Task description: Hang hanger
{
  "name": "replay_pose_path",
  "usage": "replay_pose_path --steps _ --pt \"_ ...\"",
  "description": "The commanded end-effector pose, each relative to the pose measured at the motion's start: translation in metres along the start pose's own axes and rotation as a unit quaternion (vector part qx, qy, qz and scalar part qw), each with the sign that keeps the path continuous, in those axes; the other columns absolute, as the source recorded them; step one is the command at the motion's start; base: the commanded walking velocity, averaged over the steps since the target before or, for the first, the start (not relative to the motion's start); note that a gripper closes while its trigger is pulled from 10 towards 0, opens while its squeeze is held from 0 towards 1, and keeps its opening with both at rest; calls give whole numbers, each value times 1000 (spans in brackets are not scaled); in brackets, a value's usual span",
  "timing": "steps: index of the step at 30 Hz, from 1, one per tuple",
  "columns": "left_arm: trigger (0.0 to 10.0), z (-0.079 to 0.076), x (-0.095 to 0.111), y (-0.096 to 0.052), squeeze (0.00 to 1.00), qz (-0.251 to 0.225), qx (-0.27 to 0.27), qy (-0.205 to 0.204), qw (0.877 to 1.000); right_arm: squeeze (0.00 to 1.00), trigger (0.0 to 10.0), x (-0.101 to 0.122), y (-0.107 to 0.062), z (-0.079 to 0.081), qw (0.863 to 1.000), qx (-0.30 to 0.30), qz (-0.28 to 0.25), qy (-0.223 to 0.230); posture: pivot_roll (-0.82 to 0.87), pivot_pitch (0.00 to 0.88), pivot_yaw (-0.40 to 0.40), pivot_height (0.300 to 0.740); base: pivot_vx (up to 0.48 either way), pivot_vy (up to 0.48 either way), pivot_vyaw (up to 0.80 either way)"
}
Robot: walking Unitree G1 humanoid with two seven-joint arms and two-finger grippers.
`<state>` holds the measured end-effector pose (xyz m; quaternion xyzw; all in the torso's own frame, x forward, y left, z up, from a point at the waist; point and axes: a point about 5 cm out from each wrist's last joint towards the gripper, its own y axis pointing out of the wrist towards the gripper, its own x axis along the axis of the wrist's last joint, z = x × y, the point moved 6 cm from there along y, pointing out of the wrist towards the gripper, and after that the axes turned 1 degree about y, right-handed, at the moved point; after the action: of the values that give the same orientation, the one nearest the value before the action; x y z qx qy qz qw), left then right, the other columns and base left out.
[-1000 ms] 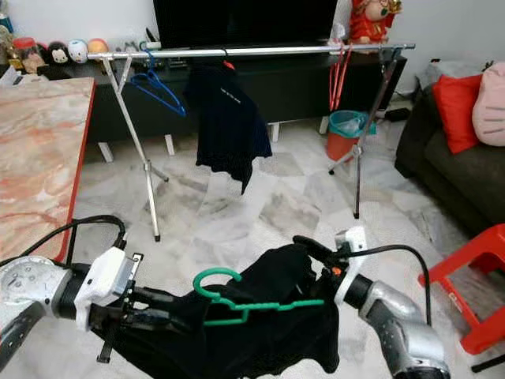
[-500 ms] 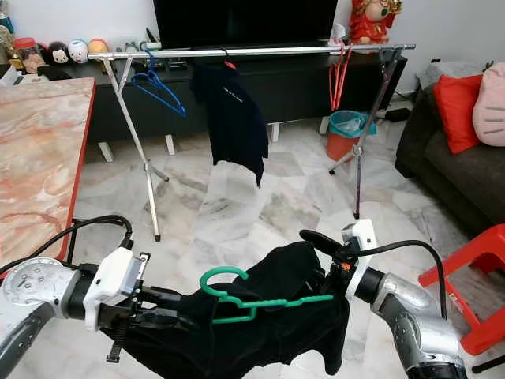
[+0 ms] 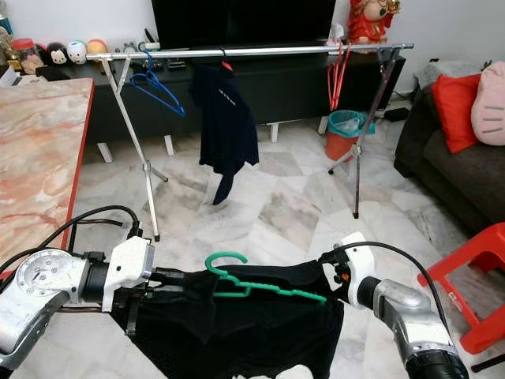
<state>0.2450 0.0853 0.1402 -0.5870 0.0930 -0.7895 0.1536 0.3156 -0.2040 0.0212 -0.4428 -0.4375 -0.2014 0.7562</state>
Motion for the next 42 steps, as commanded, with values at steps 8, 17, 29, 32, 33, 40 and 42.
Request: replay_pose_path --steps 8,17,29,32,33,40,42 --pt "10000 -8 -33 1 0 108 -37 71 991 792 10000 18 7 1 998 2 -40 49 -7 0 -39 740 0 0 0" --pt "10000 -5 -42 2 0 122 -28 77 989 1000 10000 20 11 12 998 29 -36 40 -2 0 -44 740 0 0 0" --pt "10000 13 -18 18 0 47 16 43 998 0 10000 35 -15 70 970 220 -66 -80 -5 0 -42 740 0 0 0" --pt "10000 11 -4 22 0 7 5 5 1000 0 10000 33 -19 80 961 256 -61 -84 -6 0 -39 740 0 0 0" --pt "10000 10 -1 22 0 -5 0 -4 1000 0 10000 30 -20 83 958 267 -55 -89 -6 0 -39 740 0 0 0" --pt "10000 6 13 22 0 -47 -24 -16 998 0 10000 14 -25 74 955 270 -8 -124 -5 0 -37 740 0 0 0" --pt "10000 6 14 22 0 -48 -26 -18 998 0 10000 13 -28 72 954 270 -5 -130 -5 0 -37 740 0 0 0"
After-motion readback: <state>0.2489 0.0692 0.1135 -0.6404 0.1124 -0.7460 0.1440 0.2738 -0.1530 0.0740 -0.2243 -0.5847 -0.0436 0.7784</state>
